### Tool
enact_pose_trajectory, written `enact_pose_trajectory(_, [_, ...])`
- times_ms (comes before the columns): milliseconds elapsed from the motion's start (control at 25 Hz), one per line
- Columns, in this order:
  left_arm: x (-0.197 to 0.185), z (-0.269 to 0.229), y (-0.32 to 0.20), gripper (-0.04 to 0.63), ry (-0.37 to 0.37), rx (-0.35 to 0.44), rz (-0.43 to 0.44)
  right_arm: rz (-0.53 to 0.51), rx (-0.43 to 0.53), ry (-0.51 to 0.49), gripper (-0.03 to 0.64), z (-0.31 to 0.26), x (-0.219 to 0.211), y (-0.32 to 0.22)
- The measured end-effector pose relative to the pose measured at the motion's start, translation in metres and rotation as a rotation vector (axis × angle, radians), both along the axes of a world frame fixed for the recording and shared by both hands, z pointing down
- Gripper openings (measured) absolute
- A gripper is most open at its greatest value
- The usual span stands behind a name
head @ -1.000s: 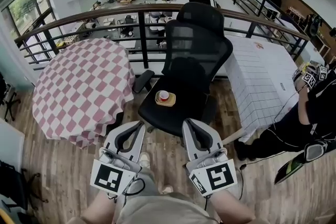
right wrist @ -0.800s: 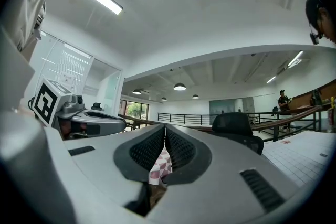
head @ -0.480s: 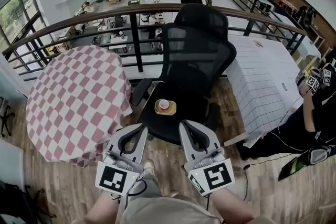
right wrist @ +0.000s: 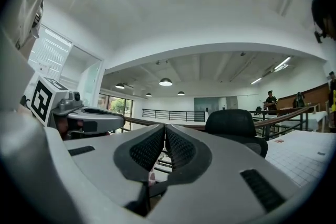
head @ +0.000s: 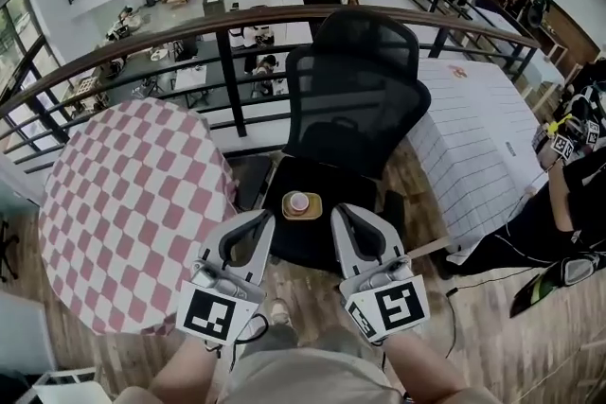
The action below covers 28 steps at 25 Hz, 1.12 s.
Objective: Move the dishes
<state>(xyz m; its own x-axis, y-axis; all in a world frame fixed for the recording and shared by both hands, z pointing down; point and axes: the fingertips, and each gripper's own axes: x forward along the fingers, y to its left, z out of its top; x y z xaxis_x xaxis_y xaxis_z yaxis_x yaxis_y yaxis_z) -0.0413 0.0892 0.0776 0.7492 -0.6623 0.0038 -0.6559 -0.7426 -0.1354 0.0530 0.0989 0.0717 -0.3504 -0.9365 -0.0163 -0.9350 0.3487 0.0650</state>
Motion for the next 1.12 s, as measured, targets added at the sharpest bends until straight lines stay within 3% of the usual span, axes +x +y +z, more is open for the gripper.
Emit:
enact_pose_trajectory(240, [0.016, 0.039, -0.018, 0.014, 0.010, -0.025, -0.020, 0.006, -0.025, 0.014, 0.021, 0.042, 0.024, -0.010])
enact_pose_trajectory(400, [0.024, 0.048, -0.032, 0.014, -0.037, -0.005, -0.039, 0.001, -0.050, 0.016, 0.021, 0.055, 0.038, -0.027])
enact_pose_trajectory(560, [0.025, 0.054, -0.043, 0.013, -0.010, -0.055, -0.086, -0.050, -0.071, 0.023, 0.021, 0.065, 0.046, -0.046])
enact_pose_trajectory(920, [0.053, 0.081, -0.076, 0.014, -0.013, -0.130, -0.091, -0.102, -0.131, 0.027, 0.023, 0.096, 0.059, -0.082])
enact_pose_trajectory(1120, [0.066, 0.116, -0.104, 0.014, -0.005, -0.171, -0.070, -0.155, -0.227, 0.085, 0.026, 0.149, 0.063, -0.120])
